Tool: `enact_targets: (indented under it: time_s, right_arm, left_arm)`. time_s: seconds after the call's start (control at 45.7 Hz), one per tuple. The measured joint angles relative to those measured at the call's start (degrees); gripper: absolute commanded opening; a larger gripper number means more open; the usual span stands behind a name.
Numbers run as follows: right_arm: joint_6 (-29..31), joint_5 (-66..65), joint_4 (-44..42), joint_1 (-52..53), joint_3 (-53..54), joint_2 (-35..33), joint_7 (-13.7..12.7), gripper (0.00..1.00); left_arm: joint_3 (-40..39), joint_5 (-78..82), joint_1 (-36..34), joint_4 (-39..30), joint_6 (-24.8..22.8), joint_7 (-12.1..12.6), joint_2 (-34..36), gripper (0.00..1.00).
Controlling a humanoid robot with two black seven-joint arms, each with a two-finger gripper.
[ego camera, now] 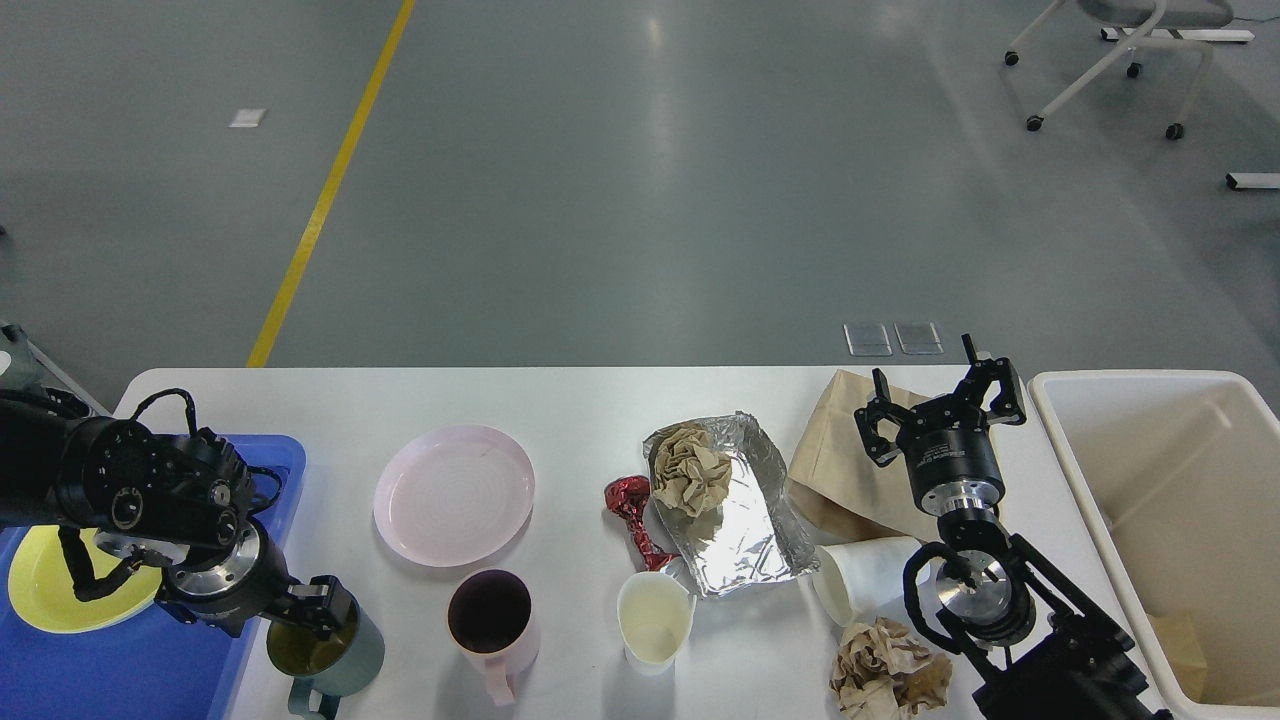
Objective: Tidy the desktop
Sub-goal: 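Lower the left gripper and grasp the dark green mug, then lift the green mug and place it on the blue tray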
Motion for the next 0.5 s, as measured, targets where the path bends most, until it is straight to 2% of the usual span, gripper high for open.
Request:
enact_targets:
  time_s: [0.044,0.284,0.35,0.438,0.503]
  right_arm:
    - [0.0,0.0,0.0,0.0,0.0,0.01,0.0,1.0]
    - [0.03,0.0,-0.05,0.03,0.0,0.02,0.0,1.0]
    - [0.04,0.0,-0.05,0.05,0.0,0.01,0.0,1.0]
    - [0.04,0.0,-0.05,0.05,0.0,0.0,0.0,1.0]
    - [0.04,0.0,-0.05,0.05,0.0,0.0,0.0,1.0]
  left_arm:
    - [-0.34,-0.02,0.59,0.04,0.0,0.0,-0.04,0.74]
    - [-0.64,-1.26,2.49,0.91,-0.31,0.25,0.4,0.36]
    - [-0.64,-1.93,2.54,1.14,-0.5,0.45,0.63,0.19]
    - [-0.57,-2.28,2.55,1.29,-0.71,0.64,0.81,0.0]
    - [-0.47,-2.36,2.55,1.3,-0.87,0.67,1.14,0.0]
